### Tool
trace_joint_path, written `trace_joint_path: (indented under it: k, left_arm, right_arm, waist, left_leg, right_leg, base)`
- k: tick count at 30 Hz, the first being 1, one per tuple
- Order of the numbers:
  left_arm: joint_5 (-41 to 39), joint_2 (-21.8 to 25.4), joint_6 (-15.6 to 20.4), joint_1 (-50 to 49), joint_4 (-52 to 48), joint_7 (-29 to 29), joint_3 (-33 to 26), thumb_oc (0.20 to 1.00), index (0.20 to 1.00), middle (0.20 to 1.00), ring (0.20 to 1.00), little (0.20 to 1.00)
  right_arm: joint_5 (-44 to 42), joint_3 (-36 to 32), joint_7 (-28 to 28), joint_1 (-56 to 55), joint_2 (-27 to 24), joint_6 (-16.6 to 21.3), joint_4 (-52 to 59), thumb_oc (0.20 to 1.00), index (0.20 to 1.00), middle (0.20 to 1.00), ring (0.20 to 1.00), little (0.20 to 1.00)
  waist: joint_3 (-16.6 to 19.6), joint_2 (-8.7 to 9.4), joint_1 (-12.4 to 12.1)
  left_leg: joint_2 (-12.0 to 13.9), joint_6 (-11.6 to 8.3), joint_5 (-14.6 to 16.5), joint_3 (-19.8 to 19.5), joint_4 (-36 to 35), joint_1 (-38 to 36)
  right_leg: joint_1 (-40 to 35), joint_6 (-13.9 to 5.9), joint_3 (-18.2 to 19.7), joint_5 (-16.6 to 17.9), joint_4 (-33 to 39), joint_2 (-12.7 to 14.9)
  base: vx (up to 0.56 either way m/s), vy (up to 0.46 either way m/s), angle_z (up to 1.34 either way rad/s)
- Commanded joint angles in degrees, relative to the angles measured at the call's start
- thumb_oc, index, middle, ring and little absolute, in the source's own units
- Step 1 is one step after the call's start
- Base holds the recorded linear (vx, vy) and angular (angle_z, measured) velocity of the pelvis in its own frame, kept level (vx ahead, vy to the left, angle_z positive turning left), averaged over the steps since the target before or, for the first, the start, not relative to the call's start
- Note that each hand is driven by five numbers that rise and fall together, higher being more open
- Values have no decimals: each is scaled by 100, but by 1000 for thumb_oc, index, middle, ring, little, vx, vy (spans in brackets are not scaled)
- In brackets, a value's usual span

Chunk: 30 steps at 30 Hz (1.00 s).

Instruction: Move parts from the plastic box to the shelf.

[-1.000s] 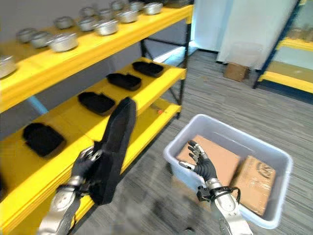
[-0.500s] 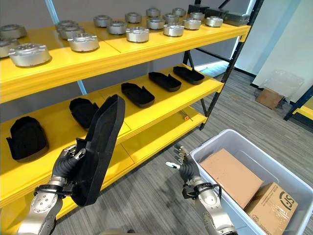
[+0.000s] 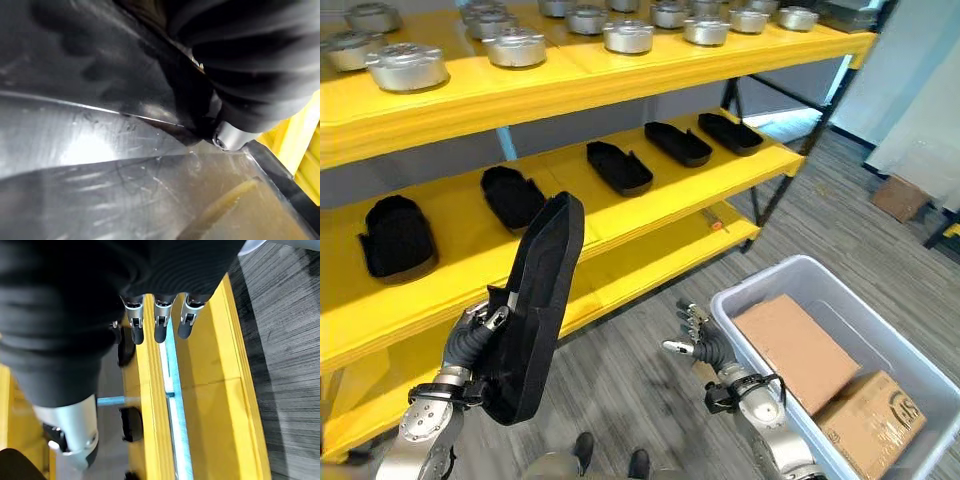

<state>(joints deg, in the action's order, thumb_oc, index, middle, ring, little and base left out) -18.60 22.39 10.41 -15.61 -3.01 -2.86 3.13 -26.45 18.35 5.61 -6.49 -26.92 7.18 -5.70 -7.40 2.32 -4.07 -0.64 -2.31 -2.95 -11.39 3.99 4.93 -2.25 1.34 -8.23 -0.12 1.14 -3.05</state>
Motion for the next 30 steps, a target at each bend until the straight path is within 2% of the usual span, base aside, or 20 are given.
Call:
trace_joint_path:
  k: [1, 3, 4, 5, 6, 8, 10, 11, 13, 14, 15, 18, 19, 23, 24, 25, 26, 27, 28, 30]
  left_arm:
    - [-218, 274, 409, 451, -310, 68, -66, 200, 200, 200, 200, 200]
    - [-226, 262, 413, 464, -316, 55, -40, 200, 200, 200, 200, 200]
    - [-266, 217, 422, 486, -325, 17, 9, 200, 200, 200, 200, 200]
    - [-265, 214, 421, 483, -326, 15, 15, 200, 200, 200, 200, 200]
    - [-311, 191, 403, 545, -328, -20, 60, 200, 200, 200, 200, 200]
    - [-361, 191, 381, 652, -334, -59, 139, 200, 200, 200, 200, 200]
    - [-371, 201, 378, 689, -328, -50, 164, 200, 200, 200, 200, 200]
    - [-358, 210, 371, 765, -328, -66, 214, 200, 200, 200, 200, 200]
    - [-391, 214, 370, 816, -303, 20, 250, 200, 200, 200, 200, 200]
    - [-399, 292, 393, 851, -285, 61, 277, 200, 200, 200, 200, 200]
    - [-404, 352, 398, 823, -315, 97, 257, 200, 200, 200, 200, 200]
    - [-355, 556, 414, 749, -388, 141, 123, 200, 200, 200, 200, 200]
    - [-313, 686, 442, 697, -397, 133, 38, 200, 200, 200, 200, 200]
    - [-214, 759, 435, 751, -292, 100, 38, 200, 200, 200, 200, 200]
    - [-217, 784, 449, 762, -242, 104, 30, 200, 200, 200, 200, 200]
    - [-217, 784, 449, 765, -241, 105, 29, 200, 200, 200, 200, 200]
    - [-183, 751, 432, 751, -231, 126, 67, 200, 200, 200, 200, 200]
    - [-183, 749, 432, 752, -231, 126, 66, 200, 200, 200, 200, 200]
    - [-203, 677, 399, 716, -270, 198, 162, 200, 200, 200, 200, 200]
    - [-236, 602, 376, 694, -285, 197, 181, 200, 200, 200, 200, 200]
  right_arm:
    - [-186, -338, -98, 39, 36, 296, 402, 1000, 1000, 1000, 1000, 1000]
    - [-193, -444, -112, -84, 0, 291, 396, 1000, 1000, 1000, 1000, 1000]
    - [-203, -563, -127, -245, -19, 295, 393, 1000, 1000, 1000, 1000, 1000]
    - [-203, -567, -127, -254, -24, 295, 397, 1000, 1000, 1000, 1000, 1000]
    - [-196, -682, -190, -352, -67, 304, 360, 1000, 1000, 1000, 1000, 1000]
    - [-198, -784, -286, -412, -100, 339, 384, 1000, 1000, 1000, 1000, 1000]
    - [-192, -807, -312, -415, -120, 339, 380, 1000, 1000, 1000, 1000, 1000]
    - [-165, -855, -333, -407, -116, 353, 370, 1000, 1000, 1000, 1000, 1000]
    - [-144, -889, -323, -348, -74, 331, 355, 1000, 1000, 1000, 1000, 1000]
    - [-151, -923, -317, -372, 26, 348, 383, 1000, 1000, 1000, 1000, 1000]
    - [-131, -914, -307, -382, 47, 332, 412, 1000, 1000, 1000, 1000, 1000]
    - [-110, -838, -272, -331, 224, 325, 453, 1000, 1000, 1000, 1000, 1000]
    - [-74, -771, -230, -281, 296, 324, 455, 1000, 1000, 1000, 1000, 1000]
    - [-99, -714, -205, -296, 473, 302, 336, 1000, 1000, 1000, 1000, 1000]
    - [-178, -730, -132, -396, 464, 284, 325, 1000, 1000, 1000, 1000, 1000]
    - [-179, -731, -131, -394, 464, 284, 326, 1000, 1000, 1000, 1000, 1000]
    - [-169, -736, -58, -489, 407, 282, 346, 1000, 1000, 1000, 1000, 1000]
    - [-169, -737, -57, -488, 405, 281, 347, 1000, 1000, 1000, 1000, 1000]
    - [-240, -752, 19, -545, 301, 285, 352, 1000, 1000, 1000, 1000, 1000]
    - [-253, -696, 26, -492, 274, 296, 325, 1000, 1000, 1000, 1000, 1000]
  waist:
    - [-89, 271, 407]
    - [-53, 326, 480]
    - [-3, 300, 578]
    - [-9, 288, 585]
    - [53, 156, 676]
    - [70, -28, 741]
    - [51, -88, 749]
    - [39, -154, 733]
    - [73, -235, 712]
    - [76, -193, 691]
    - [75, -177, 664]
    - [83, -28, 564]
    - [54, 15, 520]
    - [61, 50, 545]
    - [1, -3, 644]
    - [16, 2, 640]
    - [-35, -90, 738]
    - [-25, -91, 739]
    - [-53, -124, 828]
    - [-60, -40, 782]
  left_leg:
    - [-103, 227, 538, 1222, 885, 363]
    - [360, 176, 641, 1244, 957, 231]
    - [909, 60, 445, 1251, 752, 15]
    - [923, 44, 435, 1237, 721, -12]
    - [1548, -133, -10, 1305, 283, -217]
    - [2027, -328, -534, 1448, -306, -305]
    - [2080, -368, -699, 1398, -446, -366]
    - [2062, -416, -663, 1318, -478, -401]
    - [1796, -448, -257, 1091, -457, -419]
    - [1574, -443, 42, 1142, -261, -320]
    - [1462, -414, 162, 1120, -180, -308]
    - [938, -241, 531, 1087, 173, -169]
    - [637, -87, 691, 1052, 317, -58]
    - [282, 143, 775, 884, 307, 15]
    - [165, 253, 761, 768, 254, -65]
    - [159, 255, 739, 774, 243, -45]
    - [102, 380, 695, 708, 78, -206]
    - [103, 377, 677, 707, 66, -193]
    - [18, 472, 591, 677, -229, -456]
    - [-130, 487, 553, 701, -345, -561]
  right_leg:
    - [263, -433, 24, 91, -86, 588]
    - [293, -461, -83, 93, -80, 754]
    - [277, -502, -254, 40, -138, 920]
    - [262, -494, -269, 26, -147, 905]
    - [284, -563, -434, -102, -314, 1036]
    - [348, -650, -627, -255, -633, 1235]
    - [416, -656, -681, -307, -824, 1298]
    - [458, -728, -687, -288, -919, 1427]
    - [439, -841, -685, -218, -957, 1631]
    - [270, -1006, -736, 1, -827, 1914]
    - [241, -1045, -725, 82, -786, 2003]
    - [164, -1221, -651, 668, -623, 2404]
    - [221, -1265, -505, 903, -525, 2586]
    - [378, -1172, 14, 1136, -802, 2580]
    - [544, -1024, 552, 1042, -1150, 2177]
    - [573, -1025, 562, 1056, -1149, 2182]
    - [868, -864, 753, 600, -1596, 1563]
    - [889, -860, 753, 606, -1602, 1562]
    - [1206, -648, 487, 62, -1682, 791]
    - [1262, -608, 80, 32, -1382, 520]
  base:
    - [-271, 138, 57]
    - [-33, 147, 121]
    - [11, 144, 121]
    - [65, 312, 73]
    - [65, 303, 38]
    - [40, 379, 52]
    - [-6, 249, 62]
    - [-8, 353, 45]
    - [48, 448, 25]
    - [91, 509, 41]
    - [83, 502, 66]
    - [43, 425, 62]
    - [13, 525, 40]
    - [47, 331, 32]
    - [71, 213, 31]
    - [177, 430, 39]
    - [90, 221, 54]
    - [238, 435, 56]
    - [165, 254, 34]
    - [153, 165, 8]
